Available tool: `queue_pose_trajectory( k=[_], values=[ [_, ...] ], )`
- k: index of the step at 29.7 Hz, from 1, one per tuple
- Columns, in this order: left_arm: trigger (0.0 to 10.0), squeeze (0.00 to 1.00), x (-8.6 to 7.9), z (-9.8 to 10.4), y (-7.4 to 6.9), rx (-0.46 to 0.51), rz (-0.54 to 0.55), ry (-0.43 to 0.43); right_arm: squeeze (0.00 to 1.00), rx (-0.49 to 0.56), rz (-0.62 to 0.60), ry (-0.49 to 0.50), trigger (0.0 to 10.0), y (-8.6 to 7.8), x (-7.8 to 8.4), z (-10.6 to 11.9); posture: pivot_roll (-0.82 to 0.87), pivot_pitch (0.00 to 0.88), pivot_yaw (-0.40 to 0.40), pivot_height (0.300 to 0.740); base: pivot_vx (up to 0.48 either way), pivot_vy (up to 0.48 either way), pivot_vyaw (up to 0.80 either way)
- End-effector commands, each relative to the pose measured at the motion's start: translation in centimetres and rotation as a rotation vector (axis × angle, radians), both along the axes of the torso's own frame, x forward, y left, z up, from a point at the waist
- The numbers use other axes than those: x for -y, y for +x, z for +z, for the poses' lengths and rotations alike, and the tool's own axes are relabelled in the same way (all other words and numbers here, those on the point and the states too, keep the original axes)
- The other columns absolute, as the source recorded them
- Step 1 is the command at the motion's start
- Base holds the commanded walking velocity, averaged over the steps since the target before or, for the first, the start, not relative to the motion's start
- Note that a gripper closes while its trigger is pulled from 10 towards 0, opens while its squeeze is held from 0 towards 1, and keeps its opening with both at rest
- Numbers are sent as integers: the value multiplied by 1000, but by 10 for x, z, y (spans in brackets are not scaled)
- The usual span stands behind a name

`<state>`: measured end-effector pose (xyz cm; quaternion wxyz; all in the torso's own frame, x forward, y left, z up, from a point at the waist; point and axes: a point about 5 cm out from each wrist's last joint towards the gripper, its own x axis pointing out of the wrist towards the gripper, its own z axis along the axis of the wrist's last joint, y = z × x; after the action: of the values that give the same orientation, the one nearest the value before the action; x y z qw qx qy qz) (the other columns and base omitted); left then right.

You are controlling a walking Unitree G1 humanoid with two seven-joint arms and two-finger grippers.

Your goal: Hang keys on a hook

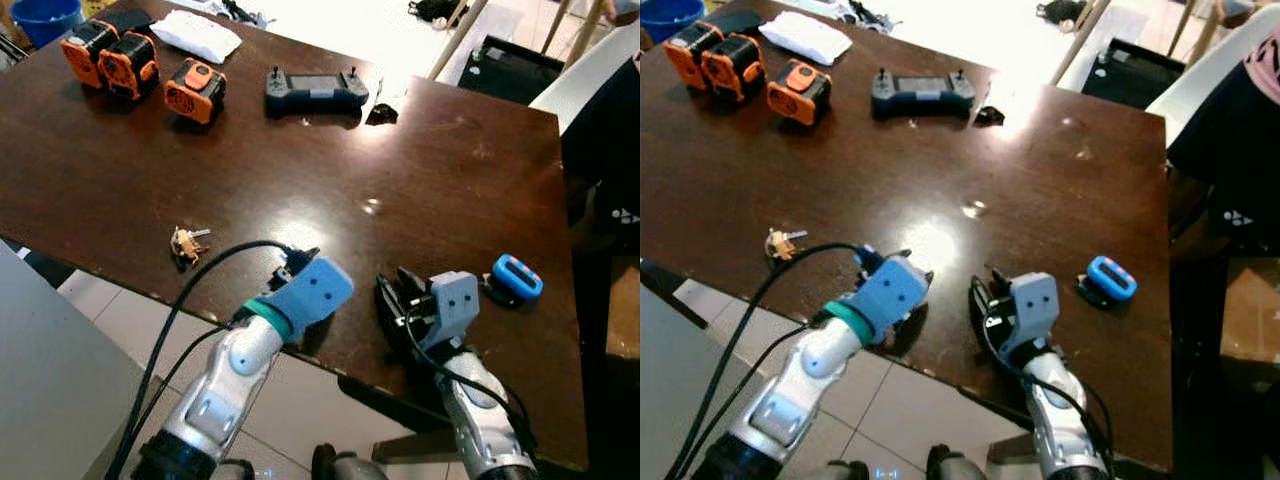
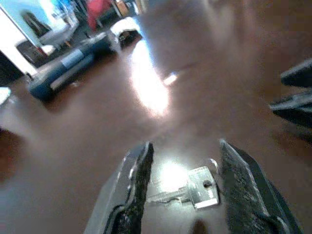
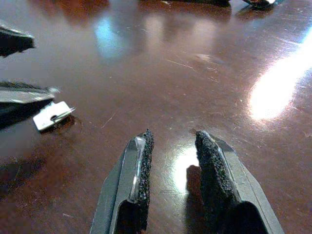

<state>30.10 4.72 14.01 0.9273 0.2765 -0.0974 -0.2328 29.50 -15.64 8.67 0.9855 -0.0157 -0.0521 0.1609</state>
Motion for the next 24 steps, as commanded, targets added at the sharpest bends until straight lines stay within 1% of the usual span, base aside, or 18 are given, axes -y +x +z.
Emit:
queue_pose_trajectory(
  k=[1, 2, 4, 5, 6, 7, 10, 13, 14, 15, 17, 18, 19, 20, 21, 22, 23, 24],
  values=[
    [10000, 1000, 6, -9, -2, -34, -15, 45, 0, -115, -10, -15, 10000, -11, 4, -24, -50, 184, -13, 740, 0, 0, 0],
    [10000, 1000, 6, -9, -2, -34, -15, 45, 0, -115, -10, -15, 10000, -11, 4, -24, -50, 184, -13, 740, 0, 0, 0],
    [10000, 1000, 9, -15, -3, -93, -39, 69, 0, -117, -11, -16, 10000, -11, 4, -25, -51, 189, -13, 740, 0, 0, 0],
    [10000, 1000, 9, -15, -3, -93, -39, 69, 0, -117, -11, -16, 10000, -11, 4, -25, -51, 189, -13, 740, 0, 0, 0],
    [10000, 86, 11, -20, -4, -134, -56, 67, 0, -119, -11, -17, 10000, -12, 4, -26, -50, 193, -13, 740, 0, 0, 0],
    [10000, 0, 14, -24, -6, -176, -61, 52, 0, -121, -10, -19, 10000, -11, 4, -26, -50, 196, -13, 740, 0, 0, 0],
    [10000, 0, 16, -27, -6, -201, -46, 35, 0, -123, -9, -20, 10000, -11, 4, -27, -48, 200, -15, 740, 0, 0, 0],
    [10000, 0, 16, -28, -4, -195, -32, 35, 0, -123, -9, -20, 10000, -11, 4, -27, -48, 200, -15, 740, 0, 0, 0],
    [10000, 0, 14, -31, 3, -179, 52, 44, 0, -122, -5, -20, 10000, -10, 3, -26, -47, 202, -17, 740, 0, 0, 0],
    [10000, 0, 14, -31, 3, -179, 52, 44, 0, -122, -5, -20, 10000, -10, 3, -26, -47, 202, -17, 740, 0, 0, 0],
    [8471, 0, 11, -32, 8, -170, 105, 55, 0, -121, -2, -20, 10000, -10, 2, -26, -48, 202, -17, 740, 0, 0, 0],
    [6863, 0, 8, -32, 10, -168, 126, 58, 0, -120, -2, -20, 10000, -10, 2, -26, -49, 202, -16, 740, 0, 0, 0],
    [6863, 0, 8, -32, 10, -168, 126, 58, 0, -120, -2, -20, 10000, -10, 2, -26, -49, 202, -16, 740, 0, 0, 0],
    [4314, 0, 5, -31, 12, -157, 141, 73, 0, -120, -3, -19, 10000, -10, 2, -26, -49, 202, -16, 740, 0, 0, 0],
    [4314, 0, 5, -31, 12, -157, 141, 73, 0, -120, -3, -19, 10000, -10, 2, -26, -49, 202, -16, 740, 0, 0, 0],
    [4078, 0, 2, -31, 13, -147, 155, 84, 0, -120, -4, -18, 10000, -10, 2, -26, -47, 202, -14, 740, 0, 0, 0],
    [3294, 0, -1, -32, 13, -146, 161, 98, 0, -120, -5, -18, 10000, -10, 2, -26, -47, 202, -14, 740, 0, 0, 0],
    [1765, 0, -3, -33, 13, -144, 166, 110, 0, -121, -6, -17, 10000, -10, 2, -26, -47, 202, -14, 740, 0, 0, 0]
  ],
)
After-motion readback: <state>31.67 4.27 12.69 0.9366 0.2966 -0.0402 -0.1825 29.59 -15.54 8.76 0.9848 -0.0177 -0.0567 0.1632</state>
